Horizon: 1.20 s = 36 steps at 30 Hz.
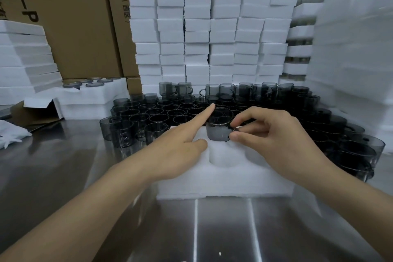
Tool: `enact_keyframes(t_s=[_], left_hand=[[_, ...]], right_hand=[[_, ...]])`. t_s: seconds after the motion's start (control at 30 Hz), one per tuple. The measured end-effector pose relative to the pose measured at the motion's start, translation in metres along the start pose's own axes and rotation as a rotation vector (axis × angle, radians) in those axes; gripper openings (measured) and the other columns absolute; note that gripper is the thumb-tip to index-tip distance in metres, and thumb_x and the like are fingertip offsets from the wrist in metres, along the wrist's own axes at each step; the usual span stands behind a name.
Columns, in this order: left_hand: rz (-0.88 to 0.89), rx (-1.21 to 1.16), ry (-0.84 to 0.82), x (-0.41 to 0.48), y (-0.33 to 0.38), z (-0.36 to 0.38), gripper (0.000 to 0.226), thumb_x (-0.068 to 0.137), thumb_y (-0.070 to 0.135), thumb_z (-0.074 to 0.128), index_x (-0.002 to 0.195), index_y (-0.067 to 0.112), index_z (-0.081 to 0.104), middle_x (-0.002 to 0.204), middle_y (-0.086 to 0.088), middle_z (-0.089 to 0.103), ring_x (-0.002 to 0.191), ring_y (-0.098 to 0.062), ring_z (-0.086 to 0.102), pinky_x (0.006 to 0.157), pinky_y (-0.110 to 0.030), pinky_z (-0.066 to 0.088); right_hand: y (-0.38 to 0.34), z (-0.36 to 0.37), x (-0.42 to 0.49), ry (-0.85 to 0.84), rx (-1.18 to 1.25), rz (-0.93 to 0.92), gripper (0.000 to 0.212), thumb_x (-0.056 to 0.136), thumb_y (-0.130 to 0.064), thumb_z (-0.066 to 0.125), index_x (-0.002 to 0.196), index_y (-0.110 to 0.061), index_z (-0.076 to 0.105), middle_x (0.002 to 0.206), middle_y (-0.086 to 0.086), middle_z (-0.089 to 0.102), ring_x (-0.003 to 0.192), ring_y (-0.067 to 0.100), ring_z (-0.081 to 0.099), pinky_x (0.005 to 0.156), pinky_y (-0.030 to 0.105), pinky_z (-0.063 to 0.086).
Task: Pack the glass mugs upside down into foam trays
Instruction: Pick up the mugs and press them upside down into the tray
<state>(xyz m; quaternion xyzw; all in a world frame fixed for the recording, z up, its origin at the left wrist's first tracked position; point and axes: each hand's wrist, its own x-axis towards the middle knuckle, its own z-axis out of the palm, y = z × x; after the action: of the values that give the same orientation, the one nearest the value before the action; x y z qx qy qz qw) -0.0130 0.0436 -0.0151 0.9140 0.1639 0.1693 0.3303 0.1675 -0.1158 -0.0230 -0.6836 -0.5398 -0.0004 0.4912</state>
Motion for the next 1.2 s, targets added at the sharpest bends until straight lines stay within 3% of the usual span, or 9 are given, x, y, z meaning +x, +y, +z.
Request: enact_keyframes(t_s=[0.13, 0.33, 0.43, 0.6, 0.7, 0.8, 0.9, 1.07, 1.2], left_hand=[[0.004, 0.019, 0.036, 0.000, -0.001, 0.000, 0.080, 0.109, 0.021, 0.047, 0.151, 0.078, 0.011, 0.146, 0.039, 0.045, 0.074, 0.001, 0.057, 0.080, -0.034, 0.052], [-0.028, 0.118, 0.039, 0.004, -0.004, 0.000, 0.073, 0.109, 0.027, 0.046, 0.163, 0.063, 0.013, 0.165, 0.010, 0.040, 0.131, -0.017, 0.049, 0.094, -0.025, 0.040], [-0.062, 0.140, 0.028, 0.004, -0.002, -0.001, 0.068, 0.109, 0.031, 0.045, 0.164, 0.059, 0.016, 0.164, 0.005, 0.039, 0.135, -0.013, 0.043, 0.088, -0.014, 0.033], [-0.067, 0.129, 0.055, 0.003, 0.001, 0.001, 0.067, 0.107, 0.033, 0.046, 0.163, 0.060, 0.022, 0.155, -0.002, 0.047, 0.145, -0.028, 0.042, 0.099, -0.036, 0.045], [-0.042, 0.120, 0.079, -0.001, 0.005, 0.002, 0.067, 0.107, 0.029, 0.048, 0.164, 0.055, 0.026, 0.132, 0.031, 0.029, 0.142, -0.033, 0.037, 0.113, -0.051, 0.041], [-0.037, 0.131, 0.084, -0.001, 0.005, 0.002, 0.067, 0.108, 0.027, 0.049, 0.165, 0.053, 0.026, 0.130, 0.031, 0.022, 0.143, -0.034, 0.036, 0.115, -0.053, 0.039], [-0.045, 0.120, 0.064, 0.000, 0.005, 0.001, 0.067, 0.108, 0.028, 0.047, 0.166, 0.052, 0.024, 0.133, 0.039, 0.019, 0.145, -0.026, 0.034, 0.117, -0.047, 0.036], [-0.066, 0.170, 0.006, 0.003, 0.004, 0.001, 0.064, 0.108, 0.030, 0.044, 0.166, 0.048, 0.026, 0.168, 0.028, 0.027, 0.150, 0.014, 0.010, 0.117, -0.026, 0.014], [-0.084, 0.240, -0.010, 0.008, 0.004, 0.001, 0.061, 0.107, 0.034, 0.041, 0.166, 0.045, 0.029, 0.170, 0.029, 0.021, 0.152, 0.012, 0.001, 0.121, -0.027, 0.006]], right_hand=[[0.002, -0.001, 0.001, -0.050, 0.088, 0.019, 0.012, 0.091, -0.029, 0.084, 0.096, -0.032, 0.073, 0.081, -0.011, 0.081, 0.048, 0.002, 0.049, 0.046, 0.015, 0.036], [0.003, -0.002, 0.002, -0.068, 0.030, 0.051, 0.006, 0.096, -0.032, 0.079, 0.098, -0.032, 0.073, 0.084, -0.013, 0.082, 0.047, 0.005, 0.043, 0.046, 0.021, 0.037], [0.002, -0.001, 0.001, -0.034, -0.094, -0.003, 0.004, 0.096, -0.037, 0.078, 0.094, -0.039, 0.075, 0.086, -0.024, 0.078, 0.058, -0.001, 0.058, 0.057, 0.012, 0.040], [-0.001, 0.000, -0.001, -0.003, -0.188, -0.026, 0.008, 0.095, -0.035, 0.077, 0.091, -0.042, 0.075, 0.087, -0.029, 0.075, 0.065, -0.006, 0.061, 0.060, 0.008, 0.043], [0.000, 0.001, -0.001, -0.022, -0.146, -0.013, 0.011, 0.096, -0.032, 0.076, 0.092, -0.041, 0.073, 0.083, -0.027, 0.077, 0.051, 0.003, 0.057, 0.050, 0.014, 0.043], [0.000, -0.001, 0.000, -0.046, -0.111, 0.013, 0.007, 0.097, -0.033, 0.076, 0.095, -0.040, 0.075, 0.083, -0.024, 0.078, 0.061, 0.008, 0.063, 0.056, 0.026, 0.051], [-0.002, -0.001, -0.001, -0.038, -0.157, 0.003, 0.007, 0.096, -0.036, 0.075, 0.094, -0.042, 0.075, 0.086, -0.028, 0.076, 0.053, 0.003, 0.056, 0.051, 0.017, 0.044], [-0.006, 0.000, -0.001, -0.031, -0.327, -0.025, 0.013, 0.091, -0.042, 0.067, 0.098, -0.045, 0.077, 0.106, -0.025, 0.071, 0.106, 0.002, 0.061, 0.091, 0.032, 0.051], [-0.010, -0.001, -0.002, -0.058, -0.404, -0.045, 0.013, 0.091, -0.045, 0.067, 0.099, -0.044, 0.077, 0.114, -0.030, 0.066, 0.116, 0.000, 0.057, 0.104, 0.043, 0.050]])
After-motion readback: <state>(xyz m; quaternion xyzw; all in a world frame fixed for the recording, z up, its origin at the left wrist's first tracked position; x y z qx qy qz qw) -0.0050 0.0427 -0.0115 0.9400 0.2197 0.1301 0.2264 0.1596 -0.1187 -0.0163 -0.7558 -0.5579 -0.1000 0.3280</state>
